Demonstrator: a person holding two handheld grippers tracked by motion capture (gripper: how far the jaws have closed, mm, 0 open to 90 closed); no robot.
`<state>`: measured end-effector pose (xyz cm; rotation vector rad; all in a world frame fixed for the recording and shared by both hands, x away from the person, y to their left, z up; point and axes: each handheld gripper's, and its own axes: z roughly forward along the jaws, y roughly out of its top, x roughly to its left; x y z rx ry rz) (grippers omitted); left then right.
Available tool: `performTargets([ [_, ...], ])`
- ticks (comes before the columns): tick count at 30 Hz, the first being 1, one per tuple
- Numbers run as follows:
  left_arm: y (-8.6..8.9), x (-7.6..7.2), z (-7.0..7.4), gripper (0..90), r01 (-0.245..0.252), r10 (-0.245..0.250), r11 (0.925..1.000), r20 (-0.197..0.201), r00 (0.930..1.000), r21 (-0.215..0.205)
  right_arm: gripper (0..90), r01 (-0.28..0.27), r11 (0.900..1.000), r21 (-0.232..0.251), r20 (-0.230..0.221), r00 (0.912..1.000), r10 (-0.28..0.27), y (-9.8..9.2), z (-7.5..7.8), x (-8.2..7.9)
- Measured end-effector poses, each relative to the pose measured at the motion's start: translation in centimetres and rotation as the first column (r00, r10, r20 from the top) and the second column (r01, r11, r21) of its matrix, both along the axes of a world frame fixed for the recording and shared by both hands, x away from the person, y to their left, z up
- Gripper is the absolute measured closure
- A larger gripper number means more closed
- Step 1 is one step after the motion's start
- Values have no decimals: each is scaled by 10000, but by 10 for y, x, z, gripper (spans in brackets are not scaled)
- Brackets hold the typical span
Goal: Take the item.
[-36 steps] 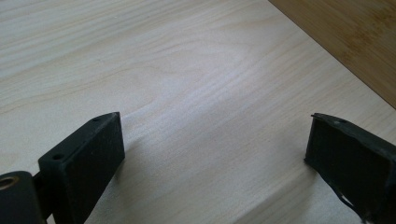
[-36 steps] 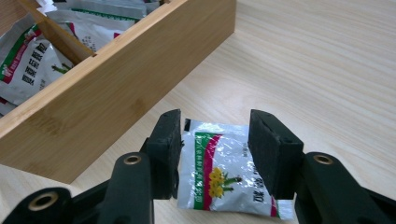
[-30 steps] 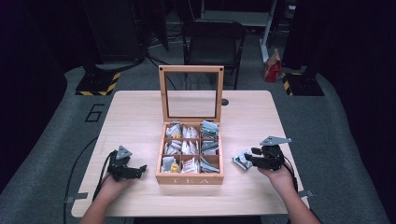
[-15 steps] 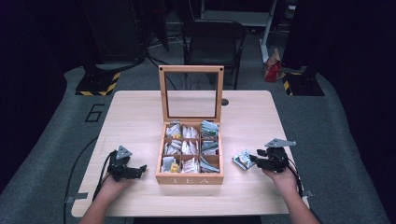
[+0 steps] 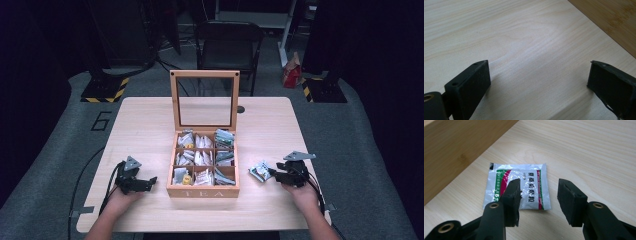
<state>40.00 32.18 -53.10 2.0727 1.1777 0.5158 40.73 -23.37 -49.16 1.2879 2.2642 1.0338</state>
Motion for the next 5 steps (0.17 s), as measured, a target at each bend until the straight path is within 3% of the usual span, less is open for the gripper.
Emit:
performTargets([
  [4, 0, 0, 0, 41, 1, -1, 10000, 0, 10000, 0, 520, 129, 9994, -326, 132, 9998, -124, 0, -2, -1],
  [5, 0, 0, 0, 41, 0, 0, 10000, 2, 10000, 1, 517, -79, 9987, -509, 186, 9998, 89, -1, -1, -1],
])
